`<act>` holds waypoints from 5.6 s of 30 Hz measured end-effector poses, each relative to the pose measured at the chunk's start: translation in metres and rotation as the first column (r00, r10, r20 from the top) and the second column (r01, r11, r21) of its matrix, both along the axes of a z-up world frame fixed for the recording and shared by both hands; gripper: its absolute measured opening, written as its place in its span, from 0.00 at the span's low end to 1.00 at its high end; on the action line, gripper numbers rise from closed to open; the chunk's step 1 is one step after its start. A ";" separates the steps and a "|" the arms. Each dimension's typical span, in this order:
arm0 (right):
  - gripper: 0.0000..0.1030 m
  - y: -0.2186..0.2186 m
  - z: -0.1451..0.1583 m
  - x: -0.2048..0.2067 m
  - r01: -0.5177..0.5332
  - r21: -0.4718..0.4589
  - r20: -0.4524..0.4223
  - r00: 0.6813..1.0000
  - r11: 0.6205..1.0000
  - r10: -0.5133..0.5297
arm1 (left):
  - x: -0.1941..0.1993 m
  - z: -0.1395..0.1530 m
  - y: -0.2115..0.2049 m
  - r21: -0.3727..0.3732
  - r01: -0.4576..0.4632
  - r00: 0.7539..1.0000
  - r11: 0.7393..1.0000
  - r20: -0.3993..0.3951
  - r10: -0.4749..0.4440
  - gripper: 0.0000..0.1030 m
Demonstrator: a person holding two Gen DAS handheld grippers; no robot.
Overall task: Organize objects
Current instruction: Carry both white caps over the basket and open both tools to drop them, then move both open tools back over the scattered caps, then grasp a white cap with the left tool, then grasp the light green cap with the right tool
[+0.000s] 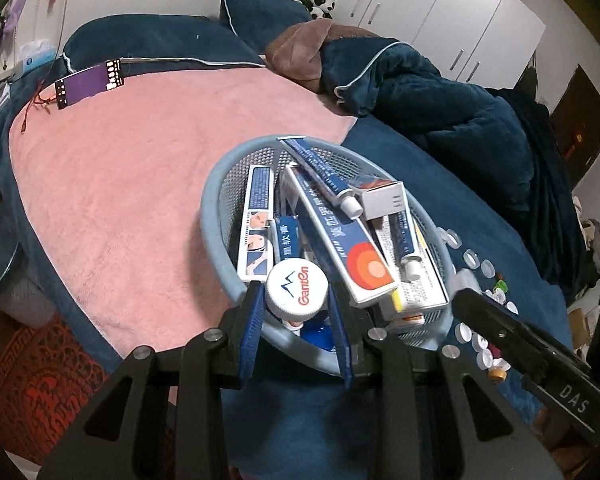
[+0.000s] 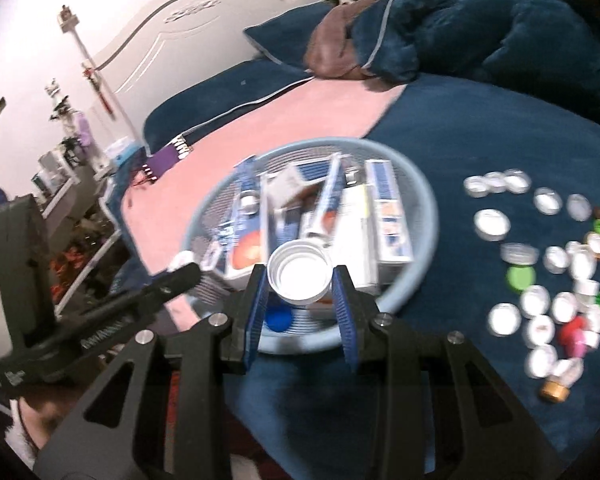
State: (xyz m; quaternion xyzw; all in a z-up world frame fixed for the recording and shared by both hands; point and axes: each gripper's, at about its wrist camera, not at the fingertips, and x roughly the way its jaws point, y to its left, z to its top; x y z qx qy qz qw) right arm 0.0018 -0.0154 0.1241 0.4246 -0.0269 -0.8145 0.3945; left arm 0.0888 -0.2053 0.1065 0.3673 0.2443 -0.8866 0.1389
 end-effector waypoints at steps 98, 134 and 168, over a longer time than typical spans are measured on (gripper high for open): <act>1.00 0.303 -0.078 -0.055 0.658 0.270 0.072 0.714 0.703 -0.696 | -0.128 -0.064 0.223 -0.150 0.378 0.920 0.914 0.168 -0.353 0.97; 0.70 0.298 -0.095 -0.141 0.521 0.258 0.028 0.838 0.814 -0.545 | -0.146 -0.088 0.234 -0.115 0.471 0.878 0.875 0.162 -0.451 0.59; 0.30 0.276 -0.065 -0.098 0.547 0.225 -0.009 0.829 0.807 -0.559 | -0.124 -0.057 0.221 -0.088 0.445 0.895 0.891 0.088 -0.438 0.29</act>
